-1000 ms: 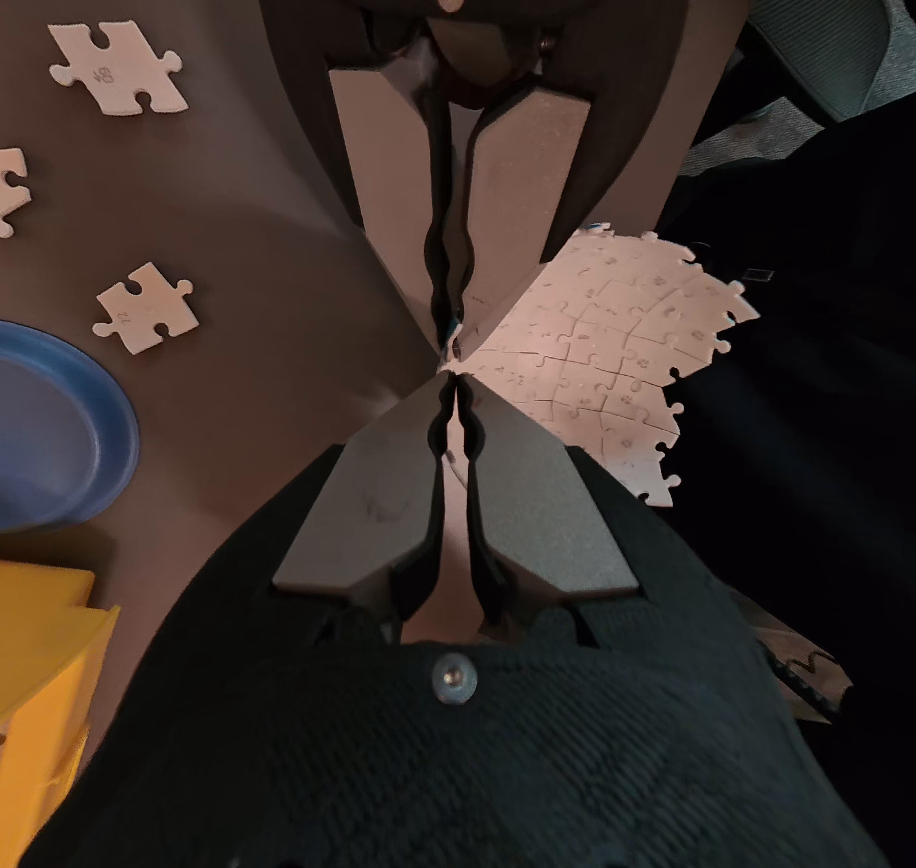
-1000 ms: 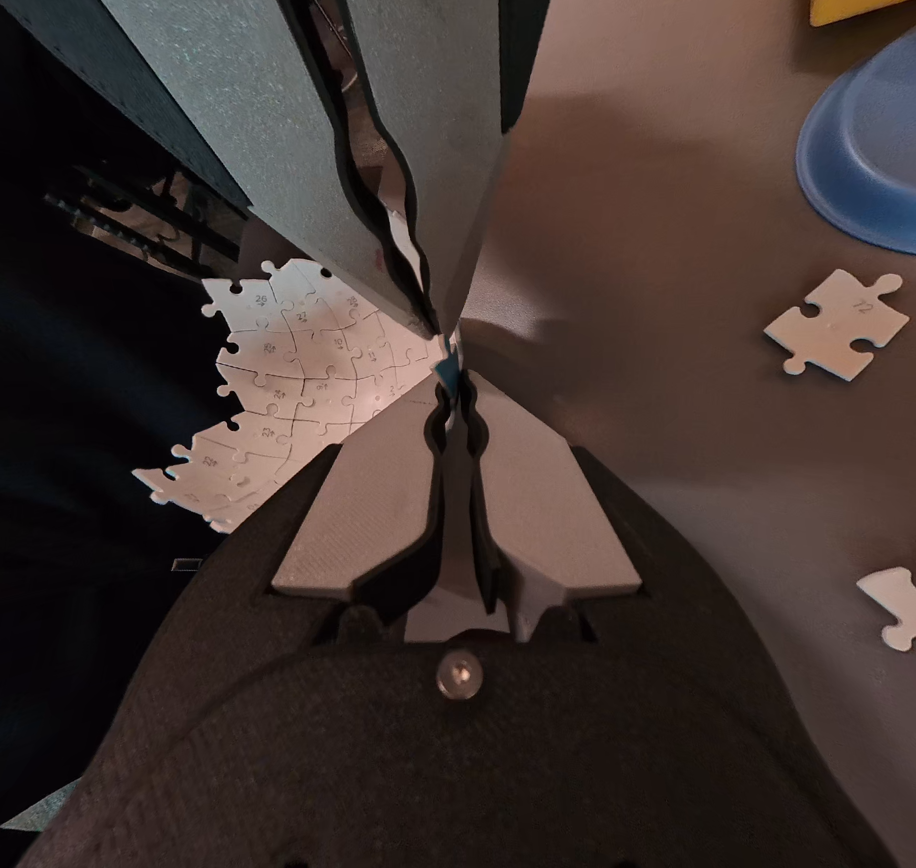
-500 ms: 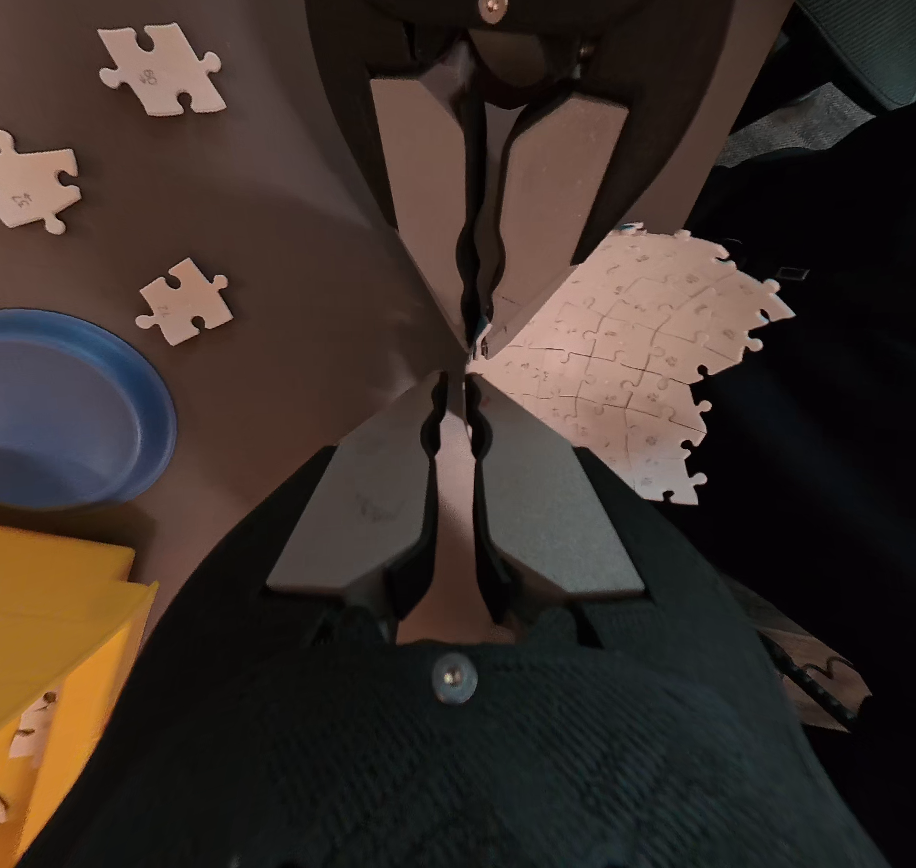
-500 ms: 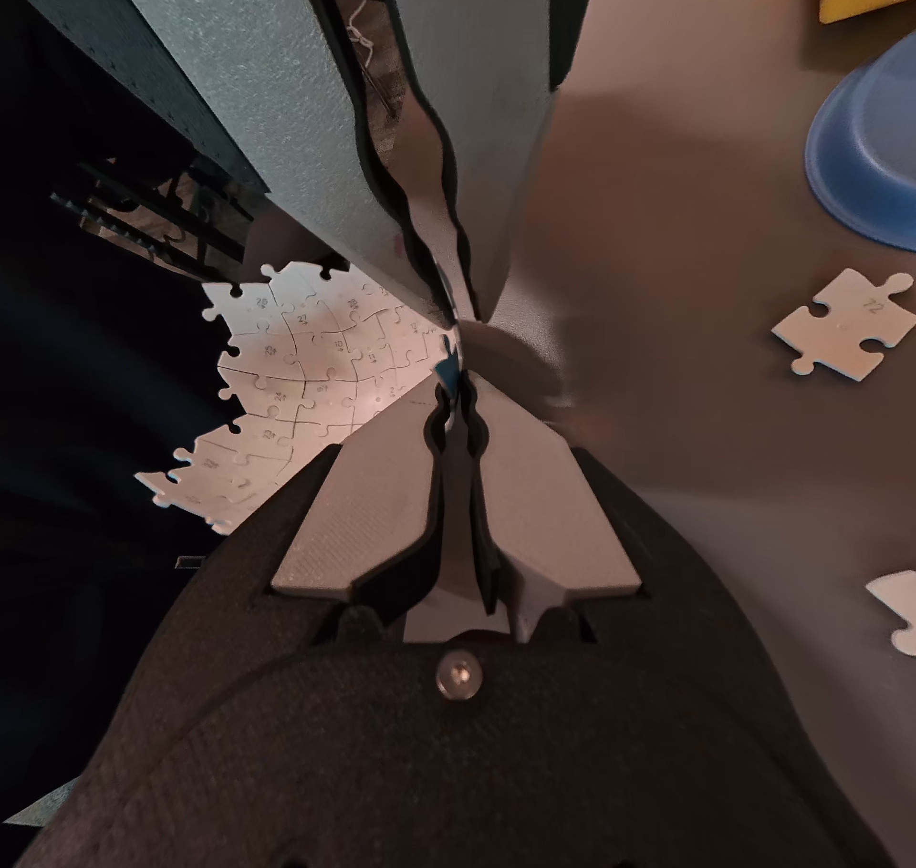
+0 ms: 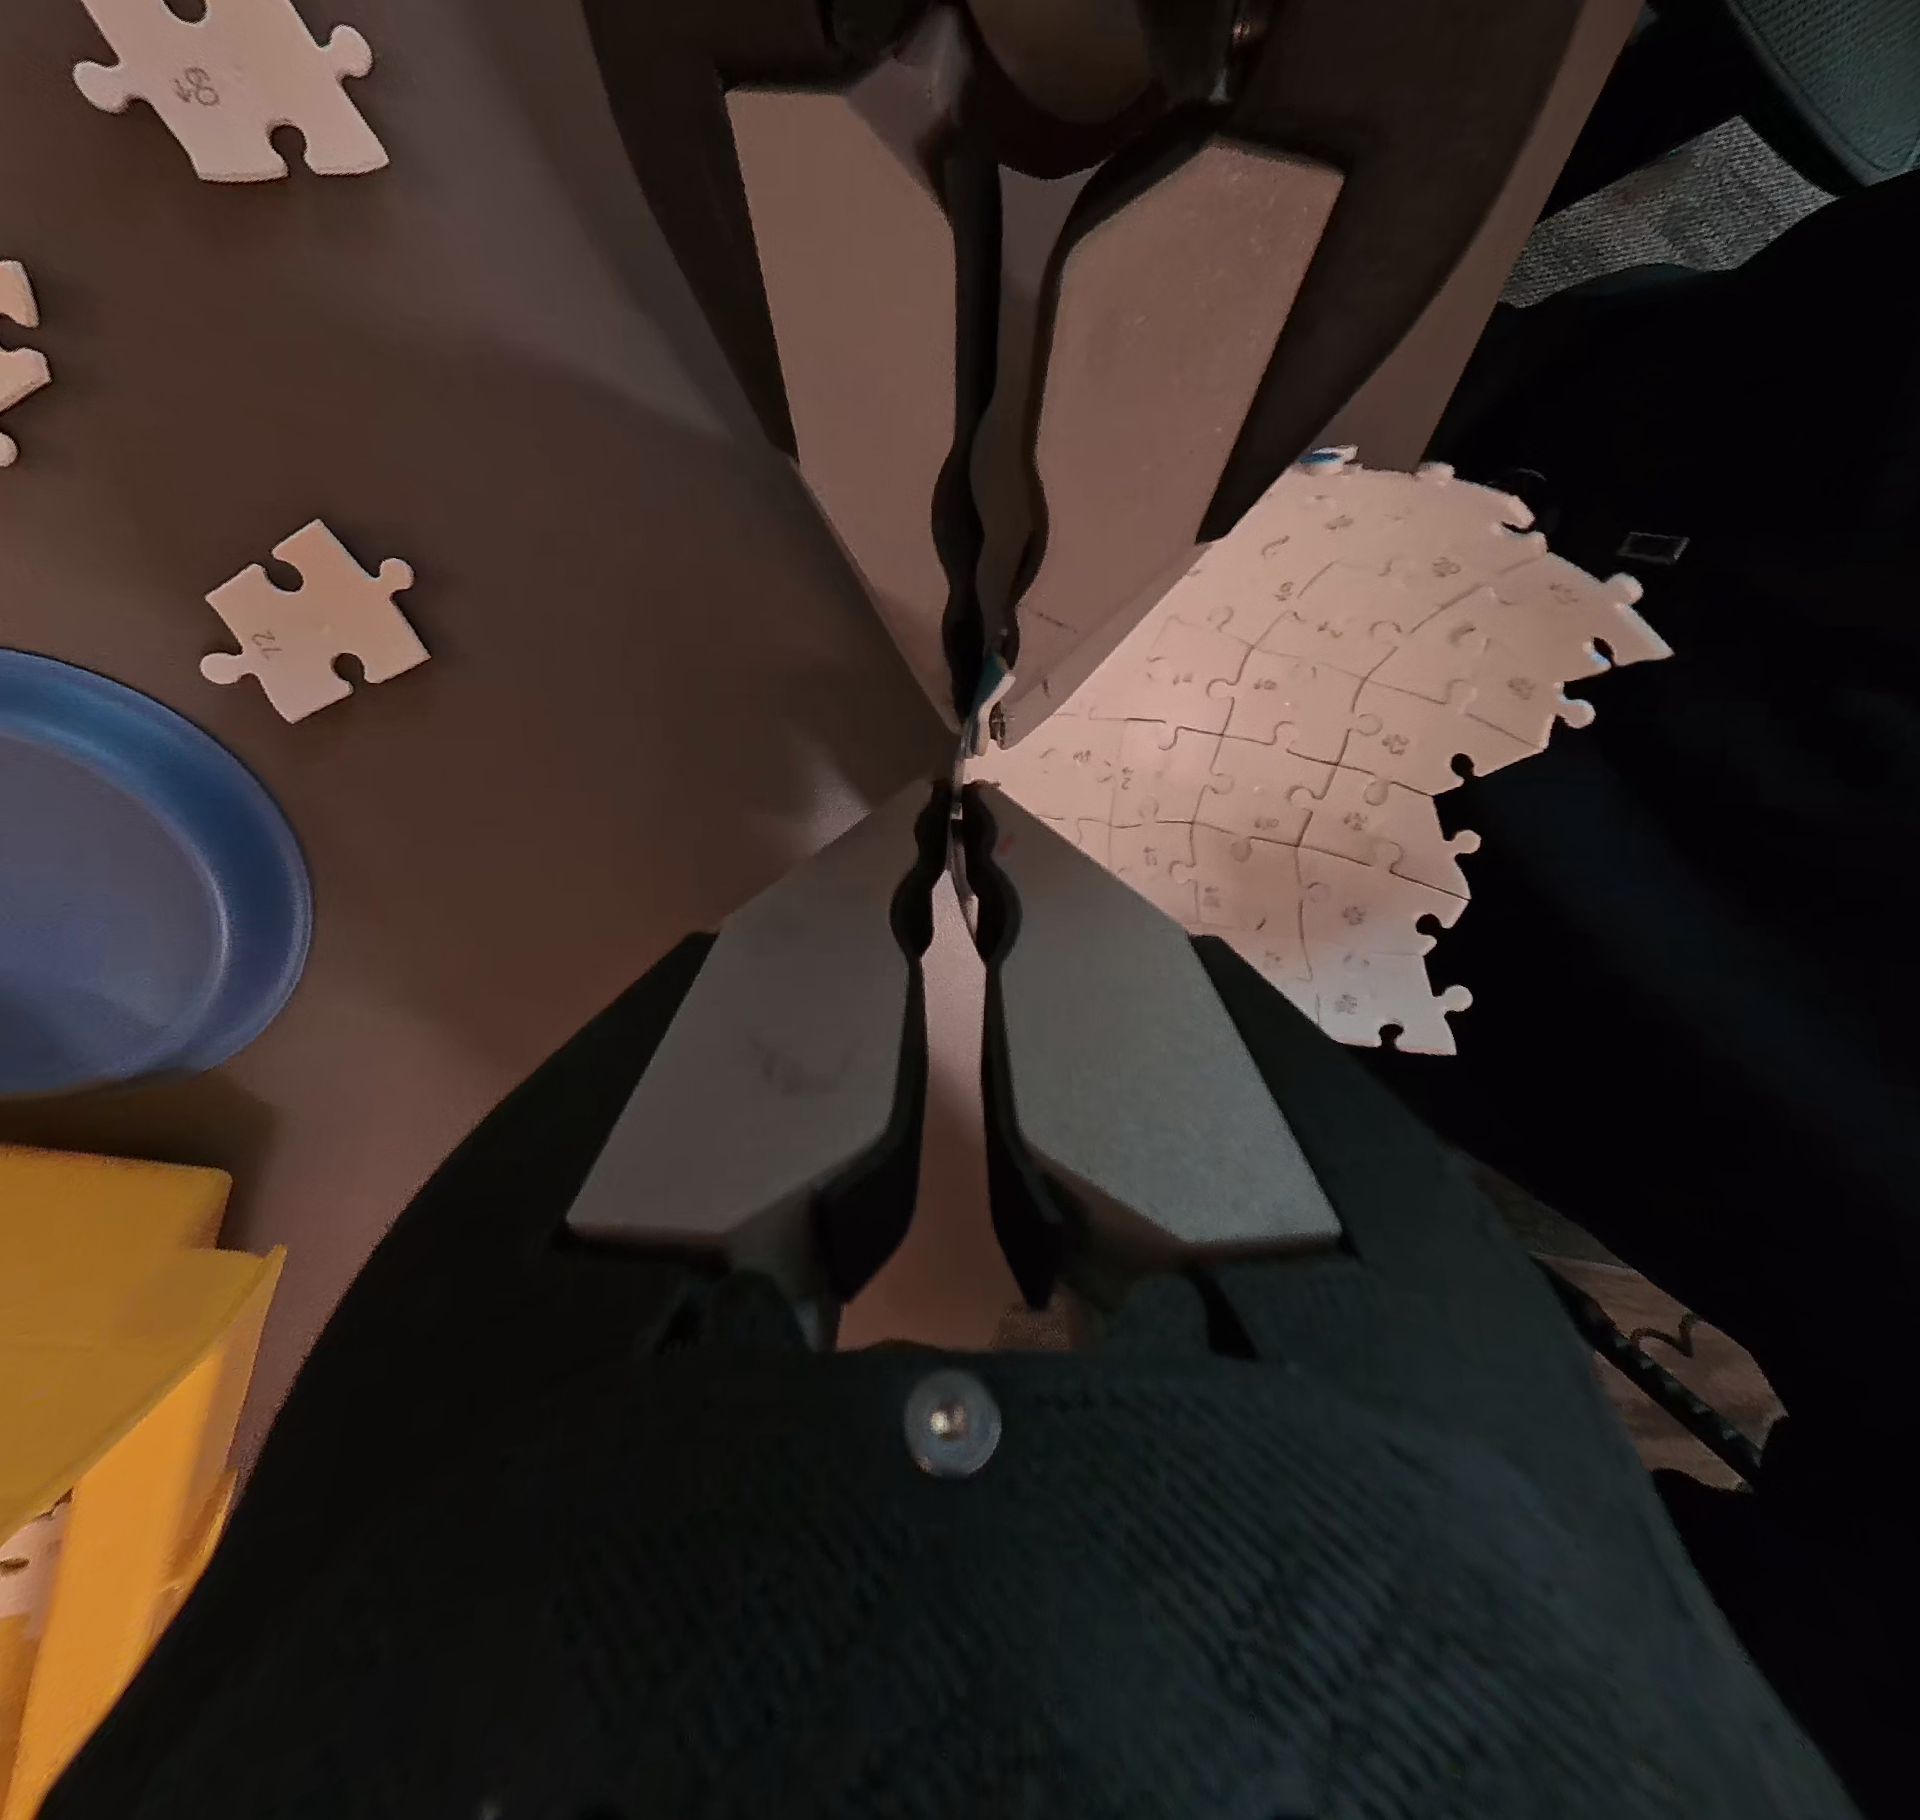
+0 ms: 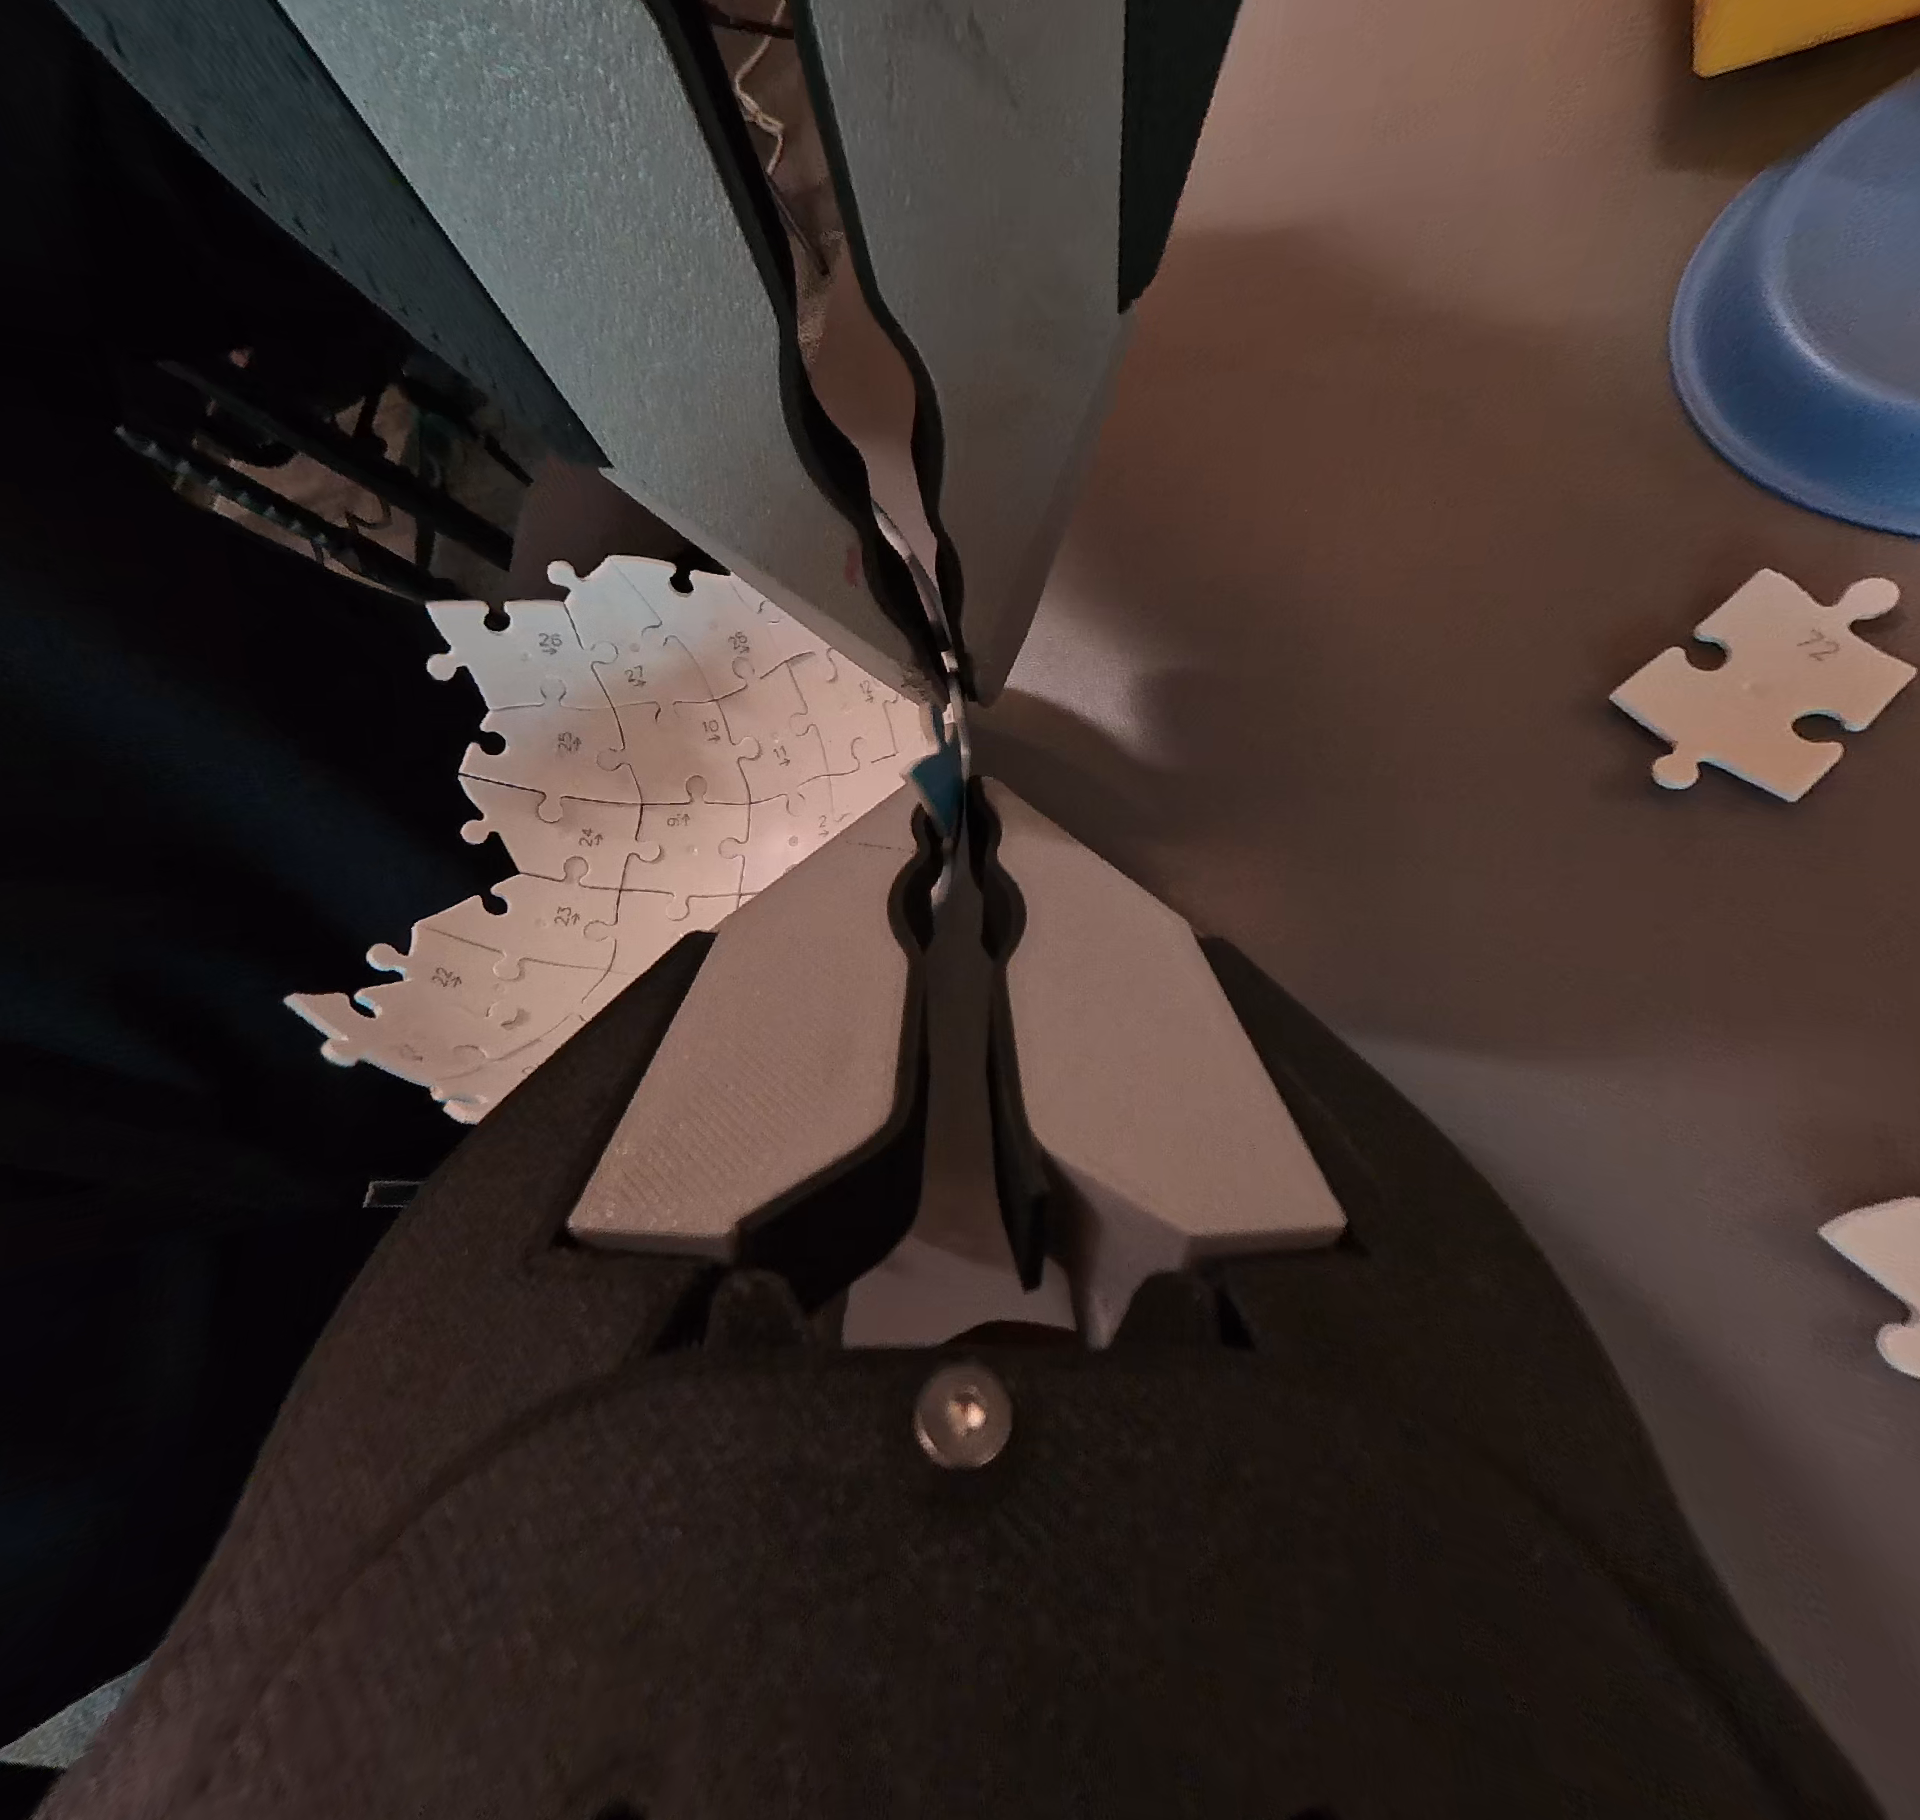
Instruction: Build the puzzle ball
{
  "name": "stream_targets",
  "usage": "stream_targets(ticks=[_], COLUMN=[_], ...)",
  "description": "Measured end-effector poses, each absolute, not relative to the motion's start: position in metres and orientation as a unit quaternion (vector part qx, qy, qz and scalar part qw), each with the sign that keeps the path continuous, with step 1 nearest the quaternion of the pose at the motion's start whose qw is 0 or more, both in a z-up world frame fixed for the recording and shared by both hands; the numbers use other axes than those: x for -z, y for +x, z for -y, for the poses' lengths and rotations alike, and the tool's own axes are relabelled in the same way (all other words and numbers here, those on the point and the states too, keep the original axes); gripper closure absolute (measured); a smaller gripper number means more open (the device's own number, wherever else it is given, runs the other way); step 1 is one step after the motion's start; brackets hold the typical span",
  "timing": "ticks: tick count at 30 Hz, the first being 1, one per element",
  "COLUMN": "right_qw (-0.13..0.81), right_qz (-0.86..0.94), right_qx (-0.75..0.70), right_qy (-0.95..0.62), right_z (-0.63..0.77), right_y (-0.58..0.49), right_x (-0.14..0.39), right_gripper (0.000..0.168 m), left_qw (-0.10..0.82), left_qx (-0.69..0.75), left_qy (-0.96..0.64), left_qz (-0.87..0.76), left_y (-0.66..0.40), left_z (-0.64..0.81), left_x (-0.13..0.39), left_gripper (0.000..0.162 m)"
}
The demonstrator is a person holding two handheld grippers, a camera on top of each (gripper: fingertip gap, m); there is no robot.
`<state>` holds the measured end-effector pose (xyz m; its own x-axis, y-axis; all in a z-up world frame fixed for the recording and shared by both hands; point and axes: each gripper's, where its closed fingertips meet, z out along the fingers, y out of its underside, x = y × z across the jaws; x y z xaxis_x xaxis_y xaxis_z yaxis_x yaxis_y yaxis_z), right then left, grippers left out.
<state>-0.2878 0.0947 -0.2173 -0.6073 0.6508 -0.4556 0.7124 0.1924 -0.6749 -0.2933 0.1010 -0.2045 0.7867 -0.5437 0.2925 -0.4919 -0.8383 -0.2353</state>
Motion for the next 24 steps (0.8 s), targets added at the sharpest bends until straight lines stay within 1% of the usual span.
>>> stream_targets(ticks=[6,10,13,16,17,19,24], right_qw=[0.045,0.058,0.053,0.038,0.035,0.036,0.033], right_qz=[-0.765,-0.756,-0.755,-0.757,-0.759,-0.762,-0.758], right_qx=[0.466,0.474,0.475,0.466,0.464,0.465,0.469], right_qy=[0.443,0.447,0.449,0.456,0.456,0.449,0.452], right_z=[-0.0925,-0.0912,-0.0922,-0.0951,-0.0952,-0.0927,-0.0936], right_y=[-0.289,-0.2888,-0.2907,-0.2947,-0.2951,-0.2938,-0.295], right_x=[0.2177,0.2167,0.2163,0.2185,0.2189,0.2175,0.2164], right_gripper=[0.168,0.164,0.162,0.157,0.158,0.167,0.168], left_qw=[0.07,0.067,0.068,0.068,0.067,0.067,0.068], left_qx=[0.178,0.194,0.198,0.191,0.189,0.187,0.188], left_qy=[-0.944,-0.945,-0.945,-0.947,-0.947,-0.947,-0.949], left_qz=[-0.269,-0.255,-0.25,-0.251,-0.251,-0.251,-0.245], left_y=[-0.2943,-0.2936,-0.2942,-0.2957,-0.2961,-0.2966,-0.2976], left_z=[-0.0993,-0.0988,-0.0997,-0.0999,-0.0998,-0.1,-0.1009], left_x=[0.2054,0.205,0.2051,0.2056,0.2061,0.2064,0.2049], left_gripper=[0.162,0.162,0.162,0.162,0.162,0.162,0.162])
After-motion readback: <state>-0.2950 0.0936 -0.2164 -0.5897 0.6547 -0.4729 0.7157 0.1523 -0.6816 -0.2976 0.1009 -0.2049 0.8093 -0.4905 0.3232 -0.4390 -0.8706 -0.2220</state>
